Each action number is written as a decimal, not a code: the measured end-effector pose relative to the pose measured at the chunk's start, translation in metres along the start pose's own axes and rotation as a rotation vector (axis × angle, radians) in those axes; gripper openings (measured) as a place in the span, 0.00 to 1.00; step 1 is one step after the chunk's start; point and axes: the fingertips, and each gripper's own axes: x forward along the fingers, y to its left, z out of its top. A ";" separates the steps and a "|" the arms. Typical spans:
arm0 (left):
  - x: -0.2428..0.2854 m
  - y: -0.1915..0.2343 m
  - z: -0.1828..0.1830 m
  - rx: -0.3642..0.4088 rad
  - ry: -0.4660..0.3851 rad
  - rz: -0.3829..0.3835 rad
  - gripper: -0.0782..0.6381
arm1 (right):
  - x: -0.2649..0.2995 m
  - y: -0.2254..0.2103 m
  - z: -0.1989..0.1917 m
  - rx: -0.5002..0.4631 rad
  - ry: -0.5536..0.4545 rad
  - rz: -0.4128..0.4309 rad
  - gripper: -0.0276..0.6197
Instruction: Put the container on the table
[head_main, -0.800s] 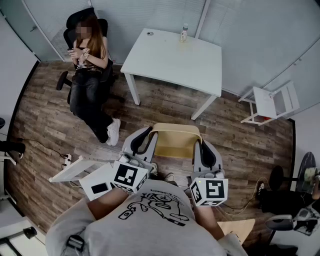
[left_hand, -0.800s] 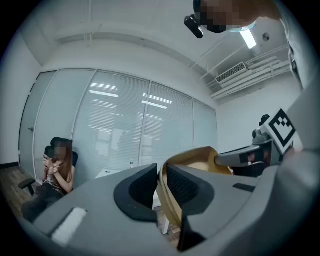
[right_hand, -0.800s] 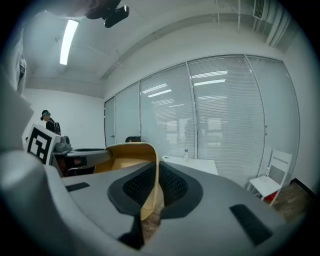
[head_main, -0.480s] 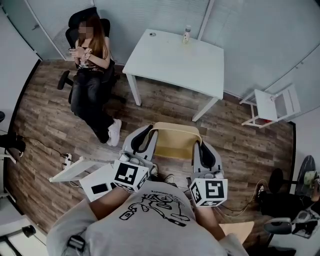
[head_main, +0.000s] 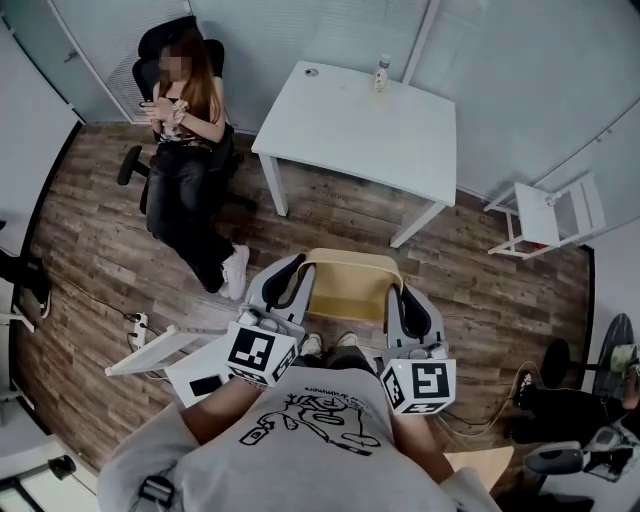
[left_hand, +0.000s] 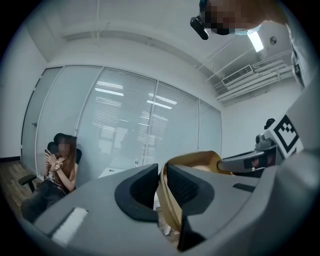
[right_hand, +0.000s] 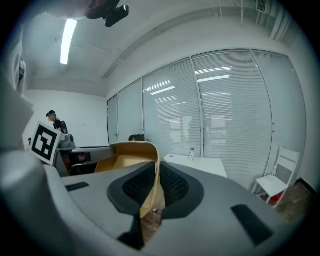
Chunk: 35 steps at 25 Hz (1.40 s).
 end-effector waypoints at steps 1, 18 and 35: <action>0.003 0.001 0.000 -0.002 0.001 -0.003 0.18 | 0.003 -0.002 0.001 -0.002 0.002 -0.001 0.07; 0.147 0.006 -0.015 -0.007 0.068 -0.020 0.18 | 0.091 -0.114 0.003 0.068 0.000 -0.014 0.07; 0.317 -0.014 0.004 0.005 0.068 -0.006 0.18 | 0.173 -0.260 0.036 0.081 -0.020 0.006 0.07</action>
